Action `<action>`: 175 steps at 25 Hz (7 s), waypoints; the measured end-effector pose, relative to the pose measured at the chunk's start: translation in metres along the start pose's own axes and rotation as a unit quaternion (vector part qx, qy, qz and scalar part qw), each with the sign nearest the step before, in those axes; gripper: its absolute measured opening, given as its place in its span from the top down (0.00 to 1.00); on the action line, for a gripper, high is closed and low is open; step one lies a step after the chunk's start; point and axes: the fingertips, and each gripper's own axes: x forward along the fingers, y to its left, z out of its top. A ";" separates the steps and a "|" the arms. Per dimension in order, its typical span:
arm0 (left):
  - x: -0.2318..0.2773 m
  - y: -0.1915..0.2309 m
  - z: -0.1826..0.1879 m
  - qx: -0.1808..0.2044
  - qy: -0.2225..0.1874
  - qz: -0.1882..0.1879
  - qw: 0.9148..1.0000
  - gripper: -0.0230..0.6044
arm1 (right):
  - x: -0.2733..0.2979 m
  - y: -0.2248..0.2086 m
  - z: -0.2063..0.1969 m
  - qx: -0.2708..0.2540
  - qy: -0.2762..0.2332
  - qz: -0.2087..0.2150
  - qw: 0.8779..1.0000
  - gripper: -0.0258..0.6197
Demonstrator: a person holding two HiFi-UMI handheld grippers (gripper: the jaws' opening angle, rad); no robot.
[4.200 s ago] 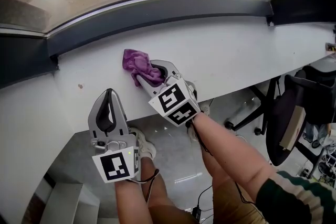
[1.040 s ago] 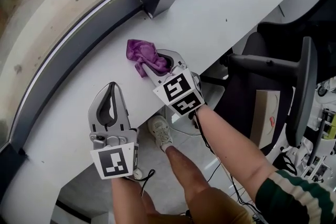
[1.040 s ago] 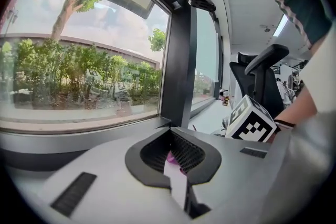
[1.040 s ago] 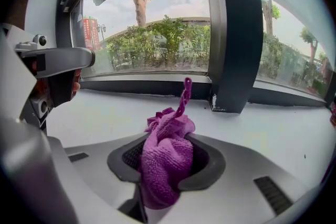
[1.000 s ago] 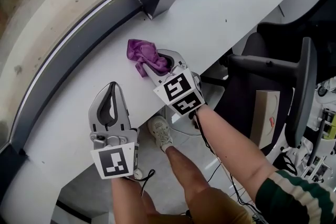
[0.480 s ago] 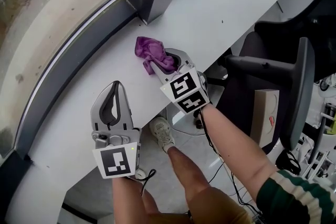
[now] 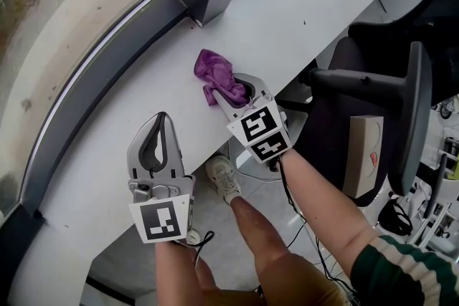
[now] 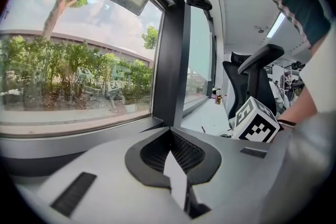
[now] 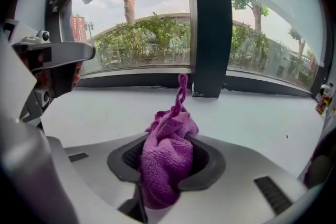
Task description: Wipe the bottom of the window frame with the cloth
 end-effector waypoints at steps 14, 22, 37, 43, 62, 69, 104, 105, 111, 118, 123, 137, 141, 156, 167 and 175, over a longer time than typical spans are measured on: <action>-0.075 0.053 -0.012 -0.012 -0.011 0.042 0.999 0.95 | 0.010 0.092 0.003 -0.034 0.011 0.036 0.999 0.73; -0.135 0.105 -0.027 -0.030 -0.014 0.091 0.995 0.95 | 0.025 0.171 0.014 -0.063 0.015 0.071 0.995 0.73; -0.250 0.190 -0.049 -0.052 -0.026 0.176 0.983 0.95 | 0.039 0.318 0.021 -0.121 0.034 0.146 0.981 0.73; -0.295 0.220 -0.058 -0.059 -0.024 0.205 0.977 0.95 | 0.045 0.375 0.025 -0.137 0.039 0.171 0.975 0.73; -0.414 0.292 -0.090 -0.081 -0.033 0.284 0.955 0.95 | 0.066 0.534 0.040 -0.191 0.037 0.237 0.952 0.73; -0.456 0.314 -0.105 -0.090 -0.030 0.307 0.947 0.95 | 0.069 0.587 0.043 -0.207 0.035 0.258 0.943 0.73; -0.551 0.342 -0.152 -0.126 -0.018 0.355 0.926 0.95 | 0.079 0.753 0.052 -0.247 0.008 0.343 0.906 0.73; -0.551 0.342 -0.152 -0.125 -0.020 0.354 0.927 0.95 | 0.077 0.754 0.053 -0.245 0.006 0.344 0.906 0.73; -0.552 0.339 -0.147 -0.120 -0.020 0.353 0.928 0.95 | 0.054 0.771 0.046 -0.258 -0.009 0.381 0.888 0.73; -0.552 0.332 -0.132 -0.113 -0.020 0.346 0.931 0.95 | 0.038 0.752 0.071 -0.237 -0.036 0.368 0.898 0.73; -0.536 0.320 -0.116 -0.093 -0.016 0.316 0.944 0.95 | 0.017 0.725 0.103 -0.204 -0.077 0.351 0.910 0.73; -0.498 0.241 0.006 -0.060 -0.022 0.278 0.958 0.95 | -0.131 0.595 0.180 -0.155 -0.131 0.336 0.920 0.73; -0.491 0.218 0.048 -0.055 -0.019 0.265 0.962 0.95 | -0.176 0.557 0.211 -0.147 -0.147 0.321 0.924 0.73; -0.446 0.130 0.255 0.009 -0.041 0.166 0.985 0.95 | -0.323 0.441 0.326 -0.063 -0.224 0.269 0.935 0.72; -0.472 0.092 0.368 0.024 -0.055 0.191 0.980 0.95 | -0.447 0.383 0.406 -0.084 -0.321 0.236 0.913 0.72; -0.490 0.059 0.435 0.067 -0.111 0.166 0.978 0.95 | -0.530 0.381 0.439 -0.116 -0.386 0.231 0.885 0.72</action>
